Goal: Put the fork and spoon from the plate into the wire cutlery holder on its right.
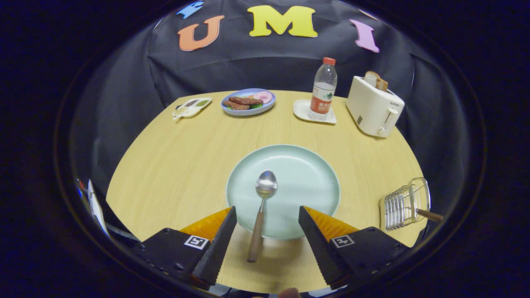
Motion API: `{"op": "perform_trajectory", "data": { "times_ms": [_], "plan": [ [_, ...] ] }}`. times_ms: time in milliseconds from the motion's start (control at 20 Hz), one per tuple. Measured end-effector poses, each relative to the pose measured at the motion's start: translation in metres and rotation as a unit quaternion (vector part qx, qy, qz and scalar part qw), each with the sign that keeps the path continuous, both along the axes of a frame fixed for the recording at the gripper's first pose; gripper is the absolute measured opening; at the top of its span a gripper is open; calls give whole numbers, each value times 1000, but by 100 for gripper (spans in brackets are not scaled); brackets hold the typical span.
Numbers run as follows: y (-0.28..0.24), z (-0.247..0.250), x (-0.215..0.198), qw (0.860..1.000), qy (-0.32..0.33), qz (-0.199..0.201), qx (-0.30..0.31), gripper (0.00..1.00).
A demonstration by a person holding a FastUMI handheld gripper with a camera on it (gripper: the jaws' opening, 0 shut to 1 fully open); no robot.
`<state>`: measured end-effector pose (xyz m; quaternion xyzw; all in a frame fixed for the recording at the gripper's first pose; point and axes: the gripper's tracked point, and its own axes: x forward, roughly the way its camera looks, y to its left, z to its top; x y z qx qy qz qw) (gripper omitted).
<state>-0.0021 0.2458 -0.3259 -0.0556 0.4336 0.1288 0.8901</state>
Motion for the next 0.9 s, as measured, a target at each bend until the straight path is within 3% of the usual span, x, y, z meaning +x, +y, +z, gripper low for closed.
{"op": "perform_trajectory", "data": {
  "times_ms": [250,550,600,750,800,900],
  "plan": [
    [6,-29,8,1000,23,-13,-14,78],
    [2,-51,11,998,52,-26,-30,26],
    [3,-54,9,997,61,-26,-29,11],
    [2,-54,11,997,70,-25,-36,10],
    [4,-54,10,996,80,-20,-33,1],
    [1,-49,8,996,87,-17,-30,1]
  ]
}}
